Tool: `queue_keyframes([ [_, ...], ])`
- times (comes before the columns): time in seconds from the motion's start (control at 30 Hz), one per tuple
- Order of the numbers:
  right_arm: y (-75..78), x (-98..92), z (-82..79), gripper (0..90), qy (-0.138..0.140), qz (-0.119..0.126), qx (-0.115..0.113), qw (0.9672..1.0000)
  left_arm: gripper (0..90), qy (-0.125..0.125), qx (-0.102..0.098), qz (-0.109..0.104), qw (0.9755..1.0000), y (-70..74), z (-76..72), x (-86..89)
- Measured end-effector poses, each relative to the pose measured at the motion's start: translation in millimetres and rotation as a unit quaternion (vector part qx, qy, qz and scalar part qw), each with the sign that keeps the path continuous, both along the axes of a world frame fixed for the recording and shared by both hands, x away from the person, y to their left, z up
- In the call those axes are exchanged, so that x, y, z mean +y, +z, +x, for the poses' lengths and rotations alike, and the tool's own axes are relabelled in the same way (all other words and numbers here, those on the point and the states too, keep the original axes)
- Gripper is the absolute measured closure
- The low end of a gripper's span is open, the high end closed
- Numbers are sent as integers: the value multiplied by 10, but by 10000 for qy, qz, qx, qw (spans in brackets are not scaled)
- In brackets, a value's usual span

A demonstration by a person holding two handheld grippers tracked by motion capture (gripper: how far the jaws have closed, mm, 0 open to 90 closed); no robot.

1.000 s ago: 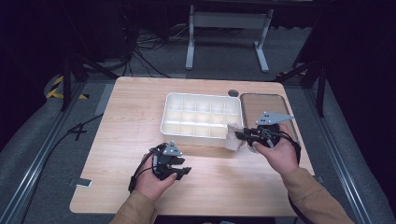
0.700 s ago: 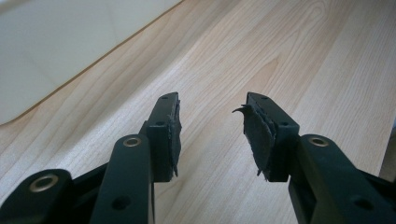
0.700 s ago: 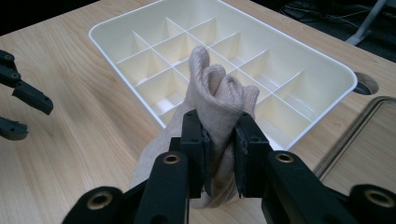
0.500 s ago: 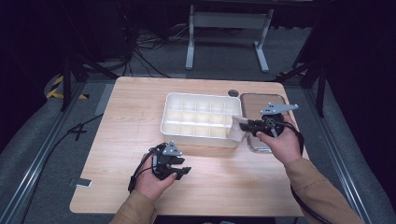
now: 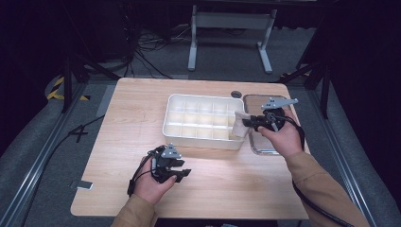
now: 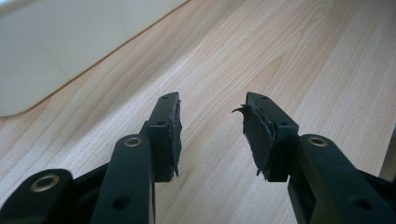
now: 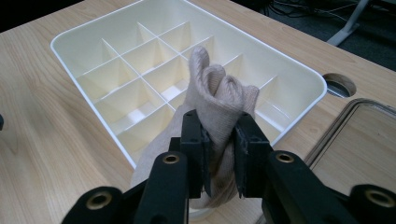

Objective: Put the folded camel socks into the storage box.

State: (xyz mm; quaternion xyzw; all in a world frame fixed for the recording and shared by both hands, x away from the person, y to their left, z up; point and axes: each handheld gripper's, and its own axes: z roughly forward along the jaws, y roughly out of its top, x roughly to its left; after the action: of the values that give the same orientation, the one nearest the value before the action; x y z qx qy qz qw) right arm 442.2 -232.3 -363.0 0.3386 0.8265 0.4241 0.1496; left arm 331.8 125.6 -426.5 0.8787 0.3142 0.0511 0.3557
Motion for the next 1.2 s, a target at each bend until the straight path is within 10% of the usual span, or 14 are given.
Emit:
queue_keyframes([
  [1.2,-323,184,129,754,362,-716,-247,9965,574,80,13,-45,10000,-3,9,56],
])
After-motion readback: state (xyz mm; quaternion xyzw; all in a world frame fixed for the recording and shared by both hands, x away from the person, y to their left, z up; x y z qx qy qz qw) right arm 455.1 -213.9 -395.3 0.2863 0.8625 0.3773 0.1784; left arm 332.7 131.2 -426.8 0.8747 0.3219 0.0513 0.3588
